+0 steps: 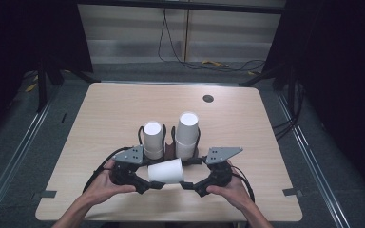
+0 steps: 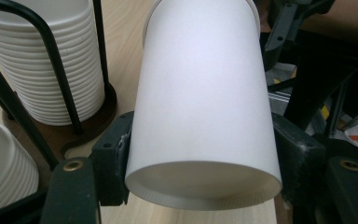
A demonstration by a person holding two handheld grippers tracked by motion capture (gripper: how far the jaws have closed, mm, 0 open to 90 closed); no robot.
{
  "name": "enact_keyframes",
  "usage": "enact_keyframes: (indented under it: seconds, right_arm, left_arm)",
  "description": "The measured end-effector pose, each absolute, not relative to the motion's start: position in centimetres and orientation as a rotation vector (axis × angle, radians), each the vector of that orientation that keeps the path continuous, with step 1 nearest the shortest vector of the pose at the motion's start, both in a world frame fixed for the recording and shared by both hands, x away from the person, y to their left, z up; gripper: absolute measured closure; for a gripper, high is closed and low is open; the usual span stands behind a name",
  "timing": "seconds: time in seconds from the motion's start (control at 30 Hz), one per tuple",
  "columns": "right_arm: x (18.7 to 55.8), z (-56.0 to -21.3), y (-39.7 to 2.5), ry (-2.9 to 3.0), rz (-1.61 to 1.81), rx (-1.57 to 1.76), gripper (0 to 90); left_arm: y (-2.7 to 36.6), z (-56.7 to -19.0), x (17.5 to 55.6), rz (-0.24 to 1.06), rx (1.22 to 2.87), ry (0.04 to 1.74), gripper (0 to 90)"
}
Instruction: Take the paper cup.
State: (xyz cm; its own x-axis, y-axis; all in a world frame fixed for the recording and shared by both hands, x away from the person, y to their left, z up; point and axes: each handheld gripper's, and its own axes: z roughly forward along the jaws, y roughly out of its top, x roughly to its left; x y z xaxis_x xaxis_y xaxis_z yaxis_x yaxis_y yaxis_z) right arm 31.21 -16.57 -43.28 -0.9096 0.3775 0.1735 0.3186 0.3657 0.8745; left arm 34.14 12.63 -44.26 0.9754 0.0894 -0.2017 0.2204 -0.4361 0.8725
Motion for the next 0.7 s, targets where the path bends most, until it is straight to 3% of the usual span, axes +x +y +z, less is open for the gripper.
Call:
enact_keyframes:
  seconds: [0.7]
  right_arm:
    - [32.1,-43.4,-15.3,2.563,1.709,0.628,13.7]
  left_arm:
    - [12.1,-44.1,33.9,-0.136,2.006,0.204,33.1]
